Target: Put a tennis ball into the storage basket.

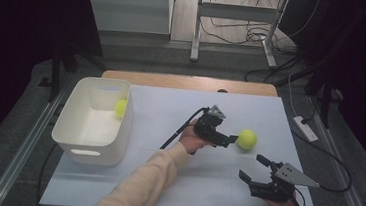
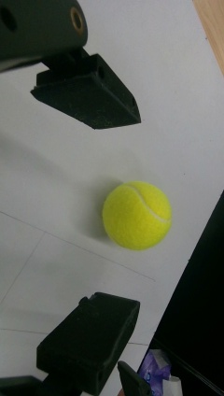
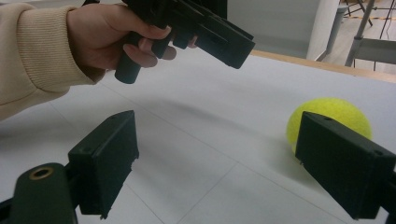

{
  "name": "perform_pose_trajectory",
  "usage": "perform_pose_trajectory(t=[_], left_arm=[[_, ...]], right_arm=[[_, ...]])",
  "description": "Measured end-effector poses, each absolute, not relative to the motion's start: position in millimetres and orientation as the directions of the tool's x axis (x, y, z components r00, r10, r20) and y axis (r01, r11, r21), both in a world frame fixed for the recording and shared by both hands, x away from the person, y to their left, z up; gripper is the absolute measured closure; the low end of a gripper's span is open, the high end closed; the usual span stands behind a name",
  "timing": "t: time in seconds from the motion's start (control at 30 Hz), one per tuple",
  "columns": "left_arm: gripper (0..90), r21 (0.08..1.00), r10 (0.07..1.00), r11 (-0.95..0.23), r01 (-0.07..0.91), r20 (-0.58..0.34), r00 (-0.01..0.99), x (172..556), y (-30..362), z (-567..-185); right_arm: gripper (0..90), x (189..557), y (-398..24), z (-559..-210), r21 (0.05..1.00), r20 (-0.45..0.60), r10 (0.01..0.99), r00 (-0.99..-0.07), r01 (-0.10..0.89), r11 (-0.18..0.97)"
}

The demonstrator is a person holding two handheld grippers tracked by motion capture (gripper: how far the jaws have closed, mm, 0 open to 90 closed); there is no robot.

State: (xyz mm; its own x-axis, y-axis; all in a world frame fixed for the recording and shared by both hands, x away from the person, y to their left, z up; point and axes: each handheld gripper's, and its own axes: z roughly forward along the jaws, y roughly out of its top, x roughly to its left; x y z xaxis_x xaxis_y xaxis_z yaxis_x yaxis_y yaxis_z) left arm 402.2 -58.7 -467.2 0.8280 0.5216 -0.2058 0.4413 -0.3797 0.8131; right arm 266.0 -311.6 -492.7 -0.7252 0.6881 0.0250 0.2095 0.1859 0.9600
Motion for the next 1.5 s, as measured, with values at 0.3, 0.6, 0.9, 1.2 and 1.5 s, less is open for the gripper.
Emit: perform_pose_trajectory(t=[0.3, 0.6, 0.9, 1.2, 1.5], left_arm=[[11.9, 0.808, 0.516, -0.390, 0.441, -0.204, 0.832, 403.8, -63.7, -468.9], [11.9, 0.806, 0.511, -0.397, 0.440, -0.204, 0.835, 404.7, -70.6, -470.8], [11.9, 0.802, 0.503, -0.401, 0.443, -0.211, 0.838, 405.8, -75.7, -474.7], [11.9, 0.794, 0.498, -0.414, 0.445, -0.211, 0.841, 409.2, -82.0, -480.2], [12.0, 0.792, 0.498, -0.422, 0.442, -0.205, 0.843, 410.4, -86.6, -481.7]], right_arm=[[13.0, 265.8, -311.7, -492.7, 0.960, 0.028, 0.689, -0.725, 0.212, 0.183], [13.0, 265.6, -312.3, -492.9, 0.960, 0.029, 0.690, -0.723, 0.213, 0.182], [13.0, 265.6, -312.2, -492.8, 0.960, 0.029, 0.691, -0.723, 0.213, 0.183], [13.0, 265.7, -312.7, -492.5, 0.960, 0.033, 0.691, -0.722, 0.214, 0.178], [13.0, 265.9, -312.5, -492.6, 0.960, 0.033, 0.691, -0.722, 0.215, 0.178]])
